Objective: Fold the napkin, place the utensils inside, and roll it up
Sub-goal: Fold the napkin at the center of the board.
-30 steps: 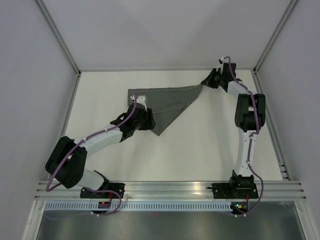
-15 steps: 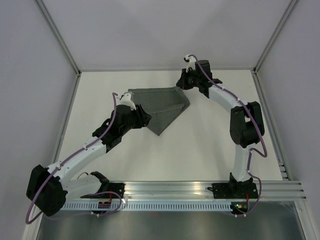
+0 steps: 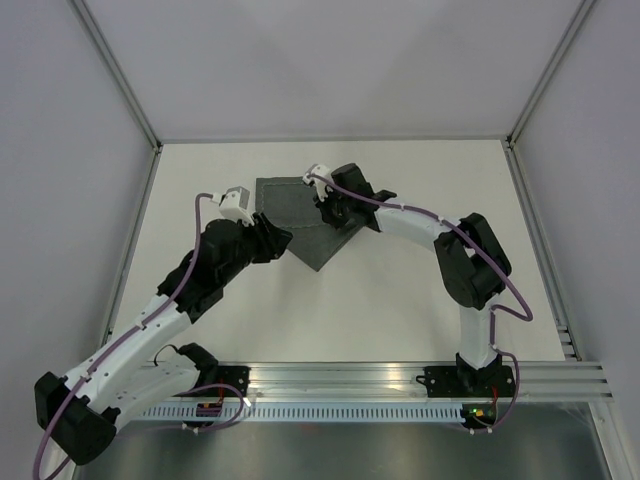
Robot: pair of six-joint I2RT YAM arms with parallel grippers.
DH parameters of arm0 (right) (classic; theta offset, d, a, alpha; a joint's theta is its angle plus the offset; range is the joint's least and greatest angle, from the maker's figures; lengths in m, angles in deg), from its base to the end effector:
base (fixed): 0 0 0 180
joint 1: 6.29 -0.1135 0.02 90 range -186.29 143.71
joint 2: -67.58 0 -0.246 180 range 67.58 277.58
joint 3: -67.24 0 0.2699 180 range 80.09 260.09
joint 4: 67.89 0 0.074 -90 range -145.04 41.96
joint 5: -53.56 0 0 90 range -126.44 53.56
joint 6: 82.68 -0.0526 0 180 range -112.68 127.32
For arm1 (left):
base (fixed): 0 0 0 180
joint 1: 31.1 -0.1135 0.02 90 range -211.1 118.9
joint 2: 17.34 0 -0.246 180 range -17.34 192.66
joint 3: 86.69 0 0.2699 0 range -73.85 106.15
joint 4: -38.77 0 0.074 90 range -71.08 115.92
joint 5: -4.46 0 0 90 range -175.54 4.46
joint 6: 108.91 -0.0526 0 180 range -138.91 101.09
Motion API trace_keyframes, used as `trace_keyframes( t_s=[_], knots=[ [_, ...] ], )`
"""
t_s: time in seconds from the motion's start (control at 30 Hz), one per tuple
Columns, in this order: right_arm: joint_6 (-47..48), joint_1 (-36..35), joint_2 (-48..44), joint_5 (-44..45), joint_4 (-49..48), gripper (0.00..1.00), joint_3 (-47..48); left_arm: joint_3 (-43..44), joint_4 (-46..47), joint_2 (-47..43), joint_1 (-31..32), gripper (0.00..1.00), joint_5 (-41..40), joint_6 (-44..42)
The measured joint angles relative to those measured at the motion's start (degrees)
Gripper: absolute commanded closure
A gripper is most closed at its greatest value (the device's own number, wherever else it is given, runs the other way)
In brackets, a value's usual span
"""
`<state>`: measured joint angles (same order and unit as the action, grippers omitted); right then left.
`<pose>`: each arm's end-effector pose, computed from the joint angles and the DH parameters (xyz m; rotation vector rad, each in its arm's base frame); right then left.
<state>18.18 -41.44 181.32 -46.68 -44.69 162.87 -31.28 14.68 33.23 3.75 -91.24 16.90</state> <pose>0.3789 0.2783 0.1718 -0.9901 2.0920 0.4227 0.2098 -0.1397 0.2846 -0.0863 1.9730 -0.7302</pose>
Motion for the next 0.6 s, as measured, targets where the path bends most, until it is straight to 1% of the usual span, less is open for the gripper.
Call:
trace_keyframes(
  t_s=[0.27, 0.6],
  knots=[
    [5.6, -4.3, -0.4, 3.3, -0.5, 0.96, -4.2, 0.0, -2.4, -2.0, 0.0, 0.57, 0.0, 0.9],
    [6.1, -4.9, -0.4, 2.9, -0.6, 0.96, -5.2, 0.0, -3.1, -3.7, 0.0, 0.57, 0.0, 1.2]
  ],
)
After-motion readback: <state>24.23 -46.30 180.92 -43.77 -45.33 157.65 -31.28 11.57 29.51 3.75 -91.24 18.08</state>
